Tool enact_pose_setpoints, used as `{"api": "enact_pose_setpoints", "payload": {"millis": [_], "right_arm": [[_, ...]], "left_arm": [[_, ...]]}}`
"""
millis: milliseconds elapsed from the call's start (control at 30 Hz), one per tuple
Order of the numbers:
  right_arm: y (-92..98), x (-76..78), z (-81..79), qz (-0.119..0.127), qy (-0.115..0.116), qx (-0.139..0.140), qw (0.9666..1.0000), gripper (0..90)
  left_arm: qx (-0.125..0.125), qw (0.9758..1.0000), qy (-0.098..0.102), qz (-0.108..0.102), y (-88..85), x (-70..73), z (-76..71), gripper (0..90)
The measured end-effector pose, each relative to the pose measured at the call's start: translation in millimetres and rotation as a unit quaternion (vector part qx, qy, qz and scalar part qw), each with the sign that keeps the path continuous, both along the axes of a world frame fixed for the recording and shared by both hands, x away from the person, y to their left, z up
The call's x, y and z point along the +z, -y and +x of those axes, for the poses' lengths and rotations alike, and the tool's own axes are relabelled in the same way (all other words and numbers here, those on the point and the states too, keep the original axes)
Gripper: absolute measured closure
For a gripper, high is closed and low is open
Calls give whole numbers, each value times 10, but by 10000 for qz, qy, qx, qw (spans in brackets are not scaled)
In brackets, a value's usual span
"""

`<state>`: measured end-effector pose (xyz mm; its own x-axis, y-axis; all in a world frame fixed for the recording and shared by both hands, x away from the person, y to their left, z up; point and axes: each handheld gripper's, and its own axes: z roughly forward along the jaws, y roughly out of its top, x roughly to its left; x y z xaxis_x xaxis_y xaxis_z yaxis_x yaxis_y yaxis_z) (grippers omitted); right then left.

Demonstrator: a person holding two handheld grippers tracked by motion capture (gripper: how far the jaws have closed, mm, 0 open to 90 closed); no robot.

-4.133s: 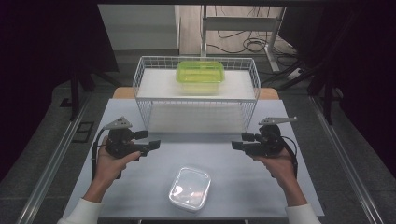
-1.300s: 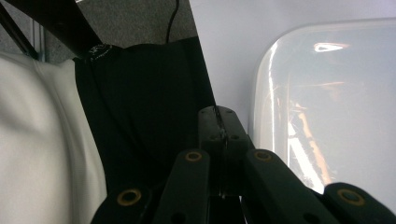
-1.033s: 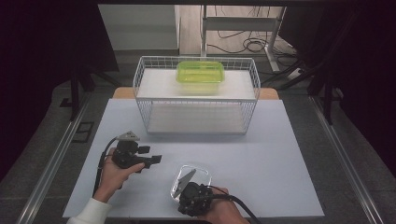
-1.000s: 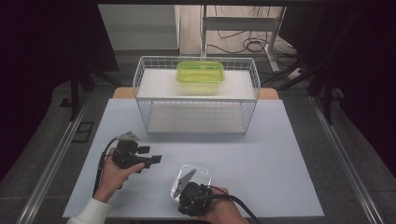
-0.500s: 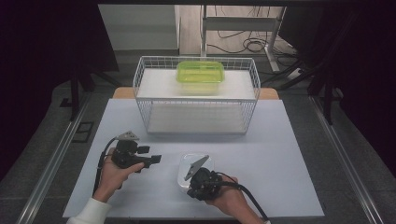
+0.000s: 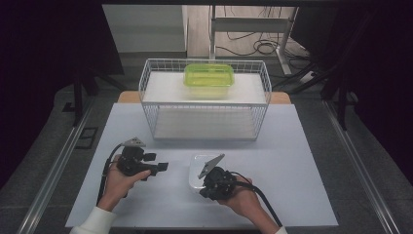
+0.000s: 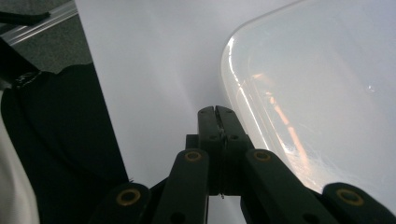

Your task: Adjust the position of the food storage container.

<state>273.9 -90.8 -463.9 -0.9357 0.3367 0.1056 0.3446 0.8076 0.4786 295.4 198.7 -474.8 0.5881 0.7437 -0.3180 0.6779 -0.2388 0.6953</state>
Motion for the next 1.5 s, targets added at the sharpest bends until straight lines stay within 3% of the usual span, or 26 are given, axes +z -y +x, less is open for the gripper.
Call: {"api": "enact_pose_setpoints", "payload": {"millis": [433,1133,1400,1433,1500], "right_arm": [[19,-34,60,-16,97,-186,9998,892],[55,5,61,99,111,-200,9997,891],[245,257,64,682,246,-424,9965,887],[275,275,72,768,265,-485,9955,866],[399,331,117,1100,416,-903,9890,685]], "left_arm": [[-5,10000,1,-3,4,-1,0,289],[15,10000,2,-53,3,3,0,283],[122,9997,111,-165,20,90,-49,256],[120,9997,140,-186,34,115,-64,256],[110,9995,165,-232,59,151,-83,254]]}}
